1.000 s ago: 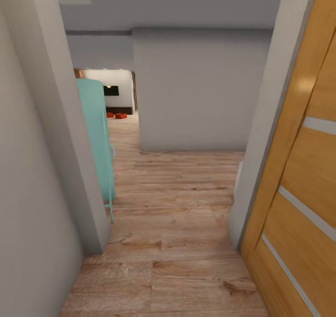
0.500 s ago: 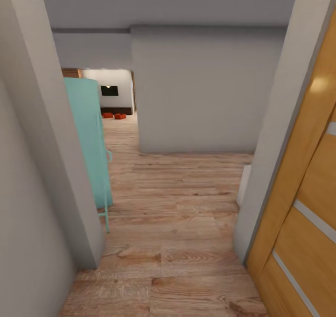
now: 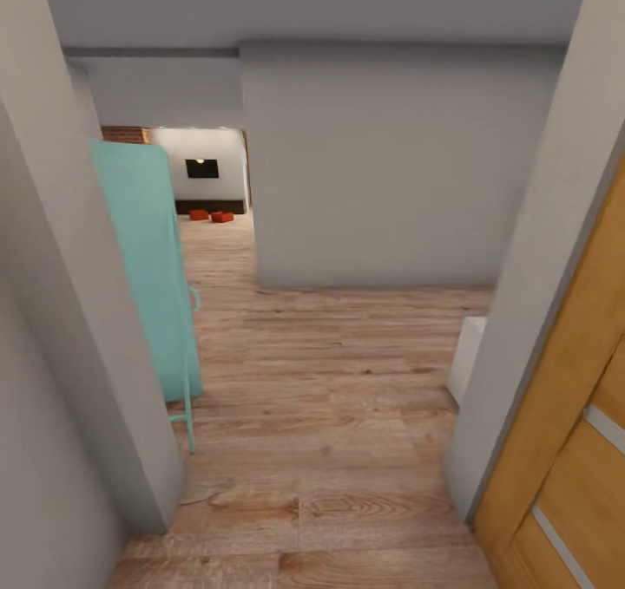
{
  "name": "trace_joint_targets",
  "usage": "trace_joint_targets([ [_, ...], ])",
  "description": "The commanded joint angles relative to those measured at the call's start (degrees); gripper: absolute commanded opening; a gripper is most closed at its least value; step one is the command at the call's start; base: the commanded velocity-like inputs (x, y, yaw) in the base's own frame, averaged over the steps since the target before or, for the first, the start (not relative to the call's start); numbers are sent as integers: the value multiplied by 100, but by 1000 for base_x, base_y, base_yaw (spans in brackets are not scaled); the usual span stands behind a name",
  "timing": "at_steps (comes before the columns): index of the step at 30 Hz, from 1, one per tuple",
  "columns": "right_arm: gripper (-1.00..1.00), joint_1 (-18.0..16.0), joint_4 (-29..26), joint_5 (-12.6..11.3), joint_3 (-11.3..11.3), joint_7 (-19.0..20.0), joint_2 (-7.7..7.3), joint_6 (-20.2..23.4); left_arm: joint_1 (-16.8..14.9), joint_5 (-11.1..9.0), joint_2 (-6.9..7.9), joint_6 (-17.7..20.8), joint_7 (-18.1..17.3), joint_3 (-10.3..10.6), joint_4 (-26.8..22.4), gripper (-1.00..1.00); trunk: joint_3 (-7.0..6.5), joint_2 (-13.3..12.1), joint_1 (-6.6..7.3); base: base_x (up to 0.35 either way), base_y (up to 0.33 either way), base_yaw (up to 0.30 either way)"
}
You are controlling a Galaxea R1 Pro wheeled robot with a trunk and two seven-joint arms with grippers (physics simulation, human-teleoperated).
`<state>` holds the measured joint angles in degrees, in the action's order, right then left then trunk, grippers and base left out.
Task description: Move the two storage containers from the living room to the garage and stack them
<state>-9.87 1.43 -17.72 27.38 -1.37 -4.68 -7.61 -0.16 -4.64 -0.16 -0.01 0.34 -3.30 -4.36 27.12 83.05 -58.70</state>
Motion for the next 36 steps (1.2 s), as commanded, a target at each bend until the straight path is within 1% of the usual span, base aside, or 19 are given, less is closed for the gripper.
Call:
trace_joint_targets([
  [1, 100, -6, 15, -47, 49, -3, 3, -30, -2, -44, -2, 0, 2, -29, -3, 100, 6, 2, -3, 323, 0, 0],
  [15, 100, -1, 38, -70, 44, 42, -5, -18, -1, -46, -2, 1, 2, -27, -4, 100, 6, 2, -3, 322, 0, 0],
  [22, 100, 178, 41, -74, 48, 66, 2, -20, -1, -39, -2, -7, 4, -29, -4, 100, 6, 2, -3, 322, 0, 0],
  [36, 100, 205, 42, -74, 49, 67, 3, 14, 1, -37, -2, -8, 8, -30, -4, 100, 6, 2, -3, 322, 0, 0],
])
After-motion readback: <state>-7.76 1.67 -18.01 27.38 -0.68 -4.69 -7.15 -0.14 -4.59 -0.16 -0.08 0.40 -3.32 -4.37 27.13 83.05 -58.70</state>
